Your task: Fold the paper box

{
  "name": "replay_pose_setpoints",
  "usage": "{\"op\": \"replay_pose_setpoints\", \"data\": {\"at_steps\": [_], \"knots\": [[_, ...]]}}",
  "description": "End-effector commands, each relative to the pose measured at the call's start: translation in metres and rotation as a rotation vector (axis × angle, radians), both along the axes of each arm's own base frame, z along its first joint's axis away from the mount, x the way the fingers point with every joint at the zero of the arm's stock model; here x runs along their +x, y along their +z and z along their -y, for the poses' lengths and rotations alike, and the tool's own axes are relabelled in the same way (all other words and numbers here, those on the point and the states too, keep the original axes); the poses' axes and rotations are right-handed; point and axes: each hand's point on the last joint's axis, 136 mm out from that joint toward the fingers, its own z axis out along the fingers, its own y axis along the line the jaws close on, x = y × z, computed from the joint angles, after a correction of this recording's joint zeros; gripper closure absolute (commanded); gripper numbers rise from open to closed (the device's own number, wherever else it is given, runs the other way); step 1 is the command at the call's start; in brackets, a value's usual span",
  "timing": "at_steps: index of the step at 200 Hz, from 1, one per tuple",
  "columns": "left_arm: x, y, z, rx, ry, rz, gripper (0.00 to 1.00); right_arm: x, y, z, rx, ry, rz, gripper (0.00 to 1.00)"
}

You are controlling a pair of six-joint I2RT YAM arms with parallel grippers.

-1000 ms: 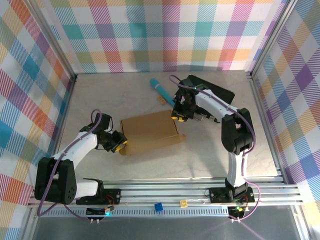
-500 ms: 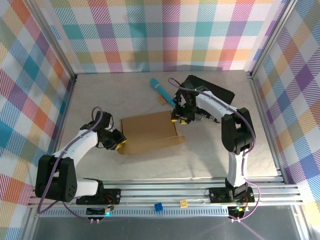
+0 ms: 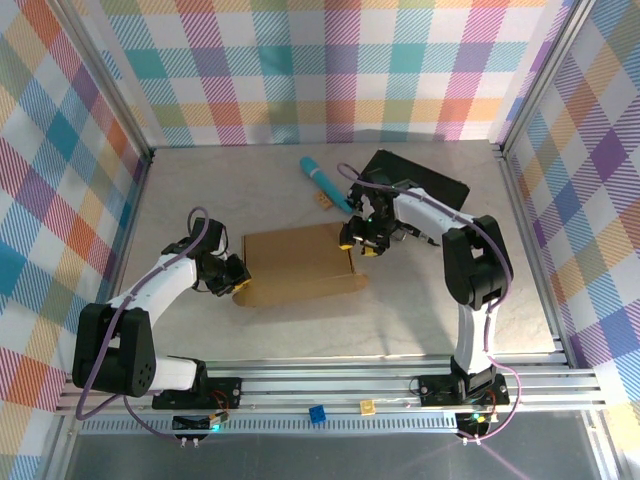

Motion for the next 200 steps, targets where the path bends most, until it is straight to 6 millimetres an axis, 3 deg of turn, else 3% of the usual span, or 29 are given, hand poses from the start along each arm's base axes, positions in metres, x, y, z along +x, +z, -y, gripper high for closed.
{"op": "replay_pose_setpoints", "data": {"at_steps": [1,86,125,141,168,200], "knots": [[-0.019,-0.019,-0.022,0.122,-0.020,-0.082,0.83,0.006,0.031,-0.008,0.168,0.026,0.069,0.33],[-0.020,-0.025,-0.033,0.097,-0.013,-0.094,0.86,-0.004,0.042,-0.038,0.575,0.129,0.047,0.21],[-0.020,-0.026,-0.032,0.091,-0.017,-0.094,0.86,0.000,0.064,-0.048,0.694,0.136,0.106,0.16],[-0.022,-0.028,-0.033,0.096,-0.018,-0.100,0.86,-0.001,0.059,-0.049,0.685,0.141,0.088,0.15],[-0.025,-0.031,-0.037,0.105,-0.016,-0.109,0.87,-0.004,0.033,-0.043,0.600,0.134,0.045,0.15],[-0.025,-0.030,-0.037,0.096,-0.017,-0.105,0.87,-0.005,0.033,-0.050,0.620,0.165,0.045,0.15]]}}
